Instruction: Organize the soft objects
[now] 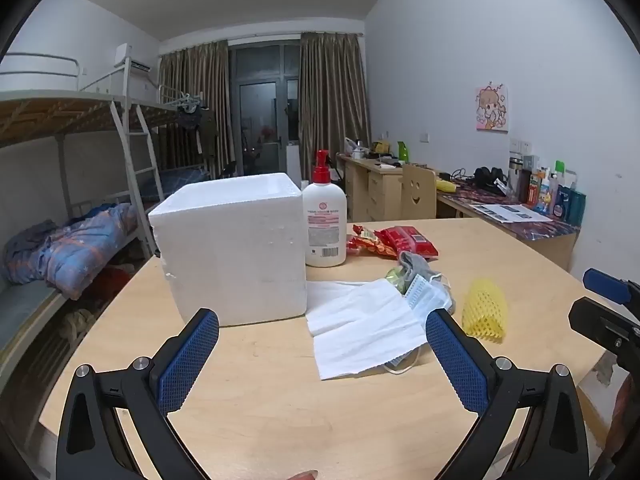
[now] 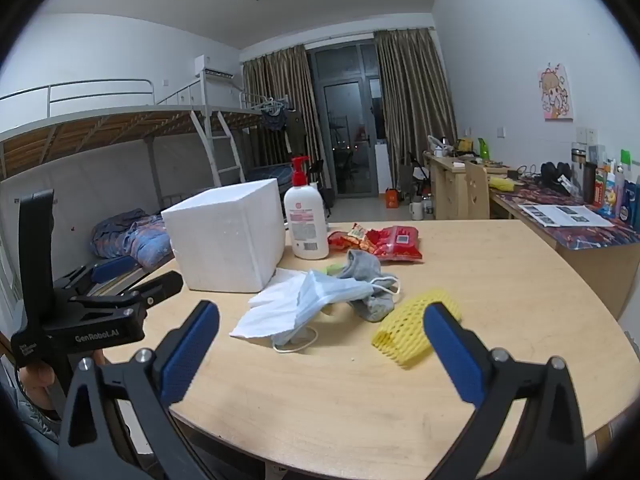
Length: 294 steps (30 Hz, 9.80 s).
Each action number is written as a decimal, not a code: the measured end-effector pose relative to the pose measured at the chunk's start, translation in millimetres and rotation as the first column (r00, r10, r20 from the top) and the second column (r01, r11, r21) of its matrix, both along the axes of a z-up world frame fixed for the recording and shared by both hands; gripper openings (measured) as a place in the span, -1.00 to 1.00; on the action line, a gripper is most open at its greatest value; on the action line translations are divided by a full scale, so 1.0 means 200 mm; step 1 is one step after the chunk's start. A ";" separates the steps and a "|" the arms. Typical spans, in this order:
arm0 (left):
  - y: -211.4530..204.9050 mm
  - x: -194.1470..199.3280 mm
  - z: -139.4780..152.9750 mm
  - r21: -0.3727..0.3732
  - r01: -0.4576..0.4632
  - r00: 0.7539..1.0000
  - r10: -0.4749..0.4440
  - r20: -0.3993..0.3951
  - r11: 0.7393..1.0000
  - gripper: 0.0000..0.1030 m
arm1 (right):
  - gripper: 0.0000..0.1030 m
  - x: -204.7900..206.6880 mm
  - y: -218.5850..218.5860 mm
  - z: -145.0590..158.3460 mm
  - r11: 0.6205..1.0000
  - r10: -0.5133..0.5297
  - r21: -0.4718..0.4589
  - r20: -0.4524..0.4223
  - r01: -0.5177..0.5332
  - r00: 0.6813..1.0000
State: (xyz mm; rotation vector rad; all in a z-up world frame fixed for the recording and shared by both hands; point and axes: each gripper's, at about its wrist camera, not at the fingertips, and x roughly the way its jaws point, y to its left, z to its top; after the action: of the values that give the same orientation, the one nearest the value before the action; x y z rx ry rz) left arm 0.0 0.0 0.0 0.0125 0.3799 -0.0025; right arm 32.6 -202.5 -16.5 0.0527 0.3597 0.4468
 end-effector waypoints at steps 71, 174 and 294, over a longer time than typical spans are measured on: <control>0.03 -0.02 0.01 -0.009 0.026 1.000 -0.026 -0.001 1.000 1.00 | 1.00 -0.02 0.02 0.04 1.000 0.007 -0.001 0.019 -0.007 1.000; 0.00 0.67 -0.37 -0.203 0.279 0.856 -0.339 -0.391 0.939 -0.98 | 1.00 0.59 -0.06 -0.23 0.988 -0.117 -0.130 -0.296 0.081 0.948; -0.04 0.42 -0.02 -0.049 0.257 0.939 -0.261 -0.223 0.965 -0.99 | -0.61 0.42 -0.15 -0.09 0.991 -0.128 -0.058 -0.253 0.117 0.959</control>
State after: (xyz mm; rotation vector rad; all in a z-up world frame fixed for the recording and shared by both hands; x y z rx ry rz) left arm 83.5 -7.1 -3.1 0.0442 0.6066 -0.2710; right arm 116.6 -231.5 -33.7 0.0914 0.6177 0.3089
